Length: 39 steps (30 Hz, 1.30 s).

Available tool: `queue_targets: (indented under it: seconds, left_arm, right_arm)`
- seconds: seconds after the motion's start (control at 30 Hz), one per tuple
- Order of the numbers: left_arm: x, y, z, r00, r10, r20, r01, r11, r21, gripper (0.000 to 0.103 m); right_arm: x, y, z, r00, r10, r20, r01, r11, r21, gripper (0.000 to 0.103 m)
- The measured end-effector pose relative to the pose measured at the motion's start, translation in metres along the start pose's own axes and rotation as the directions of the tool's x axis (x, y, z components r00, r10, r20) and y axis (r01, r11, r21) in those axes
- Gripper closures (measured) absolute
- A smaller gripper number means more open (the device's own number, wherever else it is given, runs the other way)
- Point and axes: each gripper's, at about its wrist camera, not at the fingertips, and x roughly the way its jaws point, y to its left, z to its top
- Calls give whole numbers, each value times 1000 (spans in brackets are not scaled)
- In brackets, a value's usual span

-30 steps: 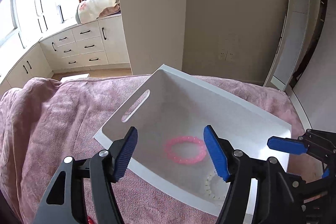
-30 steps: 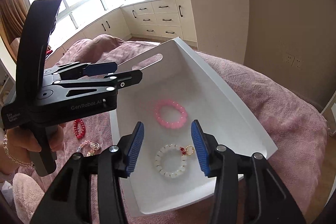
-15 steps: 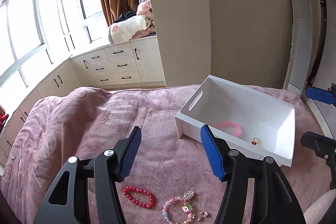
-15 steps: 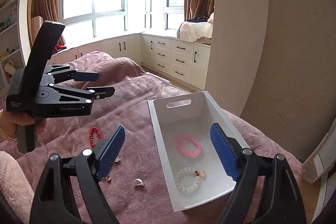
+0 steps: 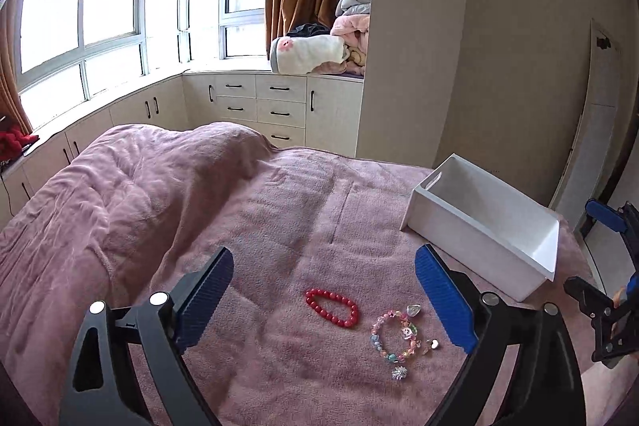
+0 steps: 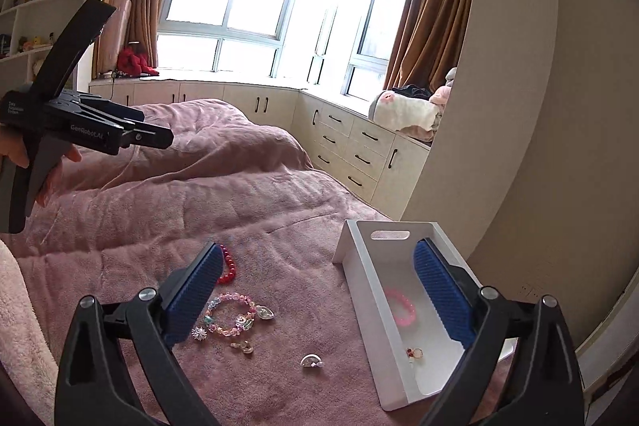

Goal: Organize jewelry
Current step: 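Withdraw both tools from the bin back over the bed, then grasp the red beaded bracelet with the left tool while the right tool grasps the silver ring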

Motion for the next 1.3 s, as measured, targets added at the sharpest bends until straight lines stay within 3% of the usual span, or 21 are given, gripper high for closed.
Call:
queue_targets:
  seconds: [0.13,0.27,0.37,0.57,0.87,1.03,1.3]
  left_arm:
    - [-4,20,-19,998,57,0,-57,998,-24,5]
    - [6,22,-35,996,85,-12,-85,996,10,4]
    - [20,16,-48,994,107,-31,-105,993,59,4]
    - [52,6,-65,996,55,-67,-50,996,68,4]
    - [112,0,-80,985,-9,-174,19,998,58,4]
    - [148,1,-89,969,-20,-245,31,999,41,4]
    - [191,2,-96,955,-37,-295,33,999,-17,7]
  right_arm:
    - [2,16,-11,1000,8,-27,-8,1000,20,8]
    - [8,21,-24,999,4,-48,-1,998,67,9]
    - [12,24,-36,998,16,-68,-8,993,118,19]
    - [28,24,-57,994,4,-113,22,974,225,28]
    - [70,16,-85,971,23,-236,56,945,323,41]
    - [90,9,-99,958,23,-286,83,932,353,43]
    - [112,2,-123,933,13,-360,129,920,369,43]
